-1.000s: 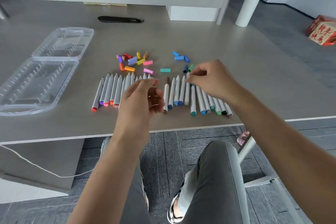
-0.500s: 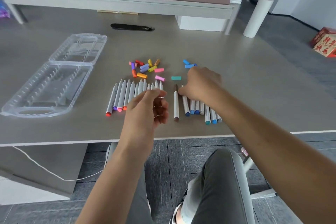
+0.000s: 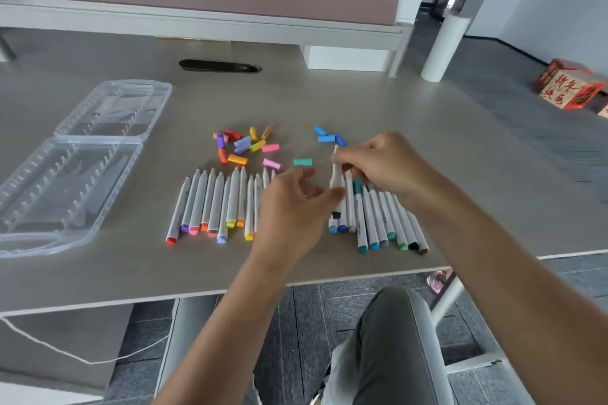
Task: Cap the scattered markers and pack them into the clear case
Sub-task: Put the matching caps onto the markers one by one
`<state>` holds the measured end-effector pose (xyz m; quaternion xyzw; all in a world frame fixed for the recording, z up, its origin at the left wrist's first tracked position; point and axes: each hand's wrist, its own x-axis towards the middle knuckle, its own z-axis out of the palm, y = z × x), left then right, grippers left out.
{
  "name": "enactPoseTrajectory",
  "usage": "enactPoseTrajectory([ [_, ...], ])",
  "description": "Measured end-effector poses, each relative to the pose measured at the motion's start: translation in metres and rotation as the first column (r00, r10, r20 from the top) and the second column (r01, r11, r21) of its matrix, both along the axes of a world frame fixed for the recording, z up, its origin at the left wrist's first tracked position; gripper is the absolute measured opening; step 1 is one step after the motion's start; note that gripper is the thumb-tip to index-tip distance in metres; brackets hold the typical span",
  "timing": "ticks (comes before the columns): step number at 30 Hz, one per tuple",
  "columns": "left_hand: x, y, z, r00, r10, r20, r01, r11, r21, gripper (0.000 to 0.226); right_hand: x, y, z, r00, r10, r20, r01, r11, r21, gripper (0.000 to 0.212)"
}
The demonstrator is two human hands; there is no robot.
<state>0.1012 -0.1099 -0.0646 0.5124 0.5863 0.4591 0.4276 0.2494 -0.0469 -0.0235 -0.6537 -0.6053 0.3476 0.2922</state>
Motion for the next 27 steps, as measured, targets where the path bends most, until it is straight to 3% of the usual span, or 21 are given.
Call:
enactPoseTrajectory([
  [4, 0.01, 0.012, 0.008, 0.909, -0.017, 0.416, 0.081, 0.987, -0.138, 0.056, 0.008, 0.015, -0.007, 0.999, 0.02, 0.029, -0.021, 1.0, 0.014, 0.03],
  [7, 0.008, 0.018, 0.012, 0.826, 0.029, 0.562, 0.088, 0.98, -0.179, 0.041, 0.016, 0.045, -0.018, 0.991, -0.073, 0.116, 0.058, 0.99, 0.128, 0.024],
  [11, 0.005, 0.024, 0.01, 0.797, 0.014, 0.604, 0.104, 0.982, -0.16, 0.027, 0.026, 0.091, -0.033, 0.936, -0.16, 0.315, 0.104, 0.977, 0.188, 0.009],
  [16, 0.002, 0.031, 0.01, 0.765, 0.021, 0.643, 0.103, 0.982, -0.155, 0.025, 0.022, 0.118, -0.033, 0.932, -0.075, 0.353, 0.046, 0.995, 0.091, 0.01],
  [22, -0.001, 0.031, 0.005, 0.758, 0.04, 0.651, 0.092, 0.982, -0.167, 0.025, 0.014, 0.097, -0.03, 0.905, -0.021, 0.424, -0.057, 0.984, 0.169, 0.013],
  [27, -0.003, 0.032, 0.004, 0.747, 0.041, 0.664, 0.098, 0.981, -0.17, 0.027, 0.02, 0.078, -0.027, 0.856, 0.093, 0.508, -0.166, 0.981, 0.101, 0.035],
])
